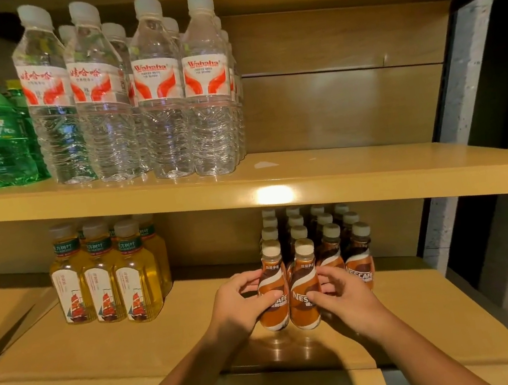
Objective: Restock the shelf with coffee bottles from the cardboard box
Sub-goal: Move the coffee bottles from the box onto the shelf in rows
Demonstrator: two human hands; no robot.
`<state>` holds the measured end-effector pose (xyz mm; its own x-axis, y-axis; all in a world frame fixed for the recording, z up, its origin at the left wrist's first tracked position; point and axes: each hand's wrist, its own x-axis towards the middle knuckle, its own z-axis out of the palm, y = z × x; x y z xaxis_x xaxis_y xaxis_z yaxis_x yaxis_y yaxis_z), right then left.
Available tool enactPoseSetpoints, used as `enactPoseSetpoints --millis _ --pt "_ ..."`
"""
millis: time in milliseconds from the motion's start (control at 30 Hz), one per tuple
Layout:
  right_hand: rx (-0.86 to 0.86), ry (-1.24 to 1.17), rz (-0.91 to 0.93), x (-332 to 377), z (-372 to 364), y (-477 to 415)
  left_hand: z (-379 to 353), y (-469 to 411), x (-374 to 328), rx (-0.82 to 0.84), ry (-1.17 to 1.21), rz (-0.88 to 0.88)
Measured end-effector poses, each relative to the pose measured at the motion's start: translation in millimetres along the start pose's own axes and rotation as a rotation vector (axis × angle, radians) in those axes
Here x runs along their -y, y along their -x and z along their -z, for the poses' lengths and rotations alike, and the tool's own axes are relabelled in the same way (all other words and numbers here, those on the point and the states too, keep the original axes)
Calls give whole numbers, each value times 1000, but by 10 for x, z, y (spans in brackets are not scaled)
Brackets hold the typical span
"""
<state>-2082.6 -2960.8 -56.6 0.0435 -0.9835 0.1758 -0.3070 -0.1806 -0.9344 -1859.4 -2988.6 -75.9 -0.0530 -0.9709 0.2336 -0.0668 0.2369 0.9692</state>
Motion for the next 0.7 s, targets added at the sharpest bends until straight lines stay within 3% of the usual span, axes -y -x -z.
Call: enactPoseSetpoints --millis 500,700 --pt "20 91 -12 99 38 104 42 -11 -48 55 -82 53" --pt "-29 257 30 211 27 211 125 189 -216 127 -499 0"
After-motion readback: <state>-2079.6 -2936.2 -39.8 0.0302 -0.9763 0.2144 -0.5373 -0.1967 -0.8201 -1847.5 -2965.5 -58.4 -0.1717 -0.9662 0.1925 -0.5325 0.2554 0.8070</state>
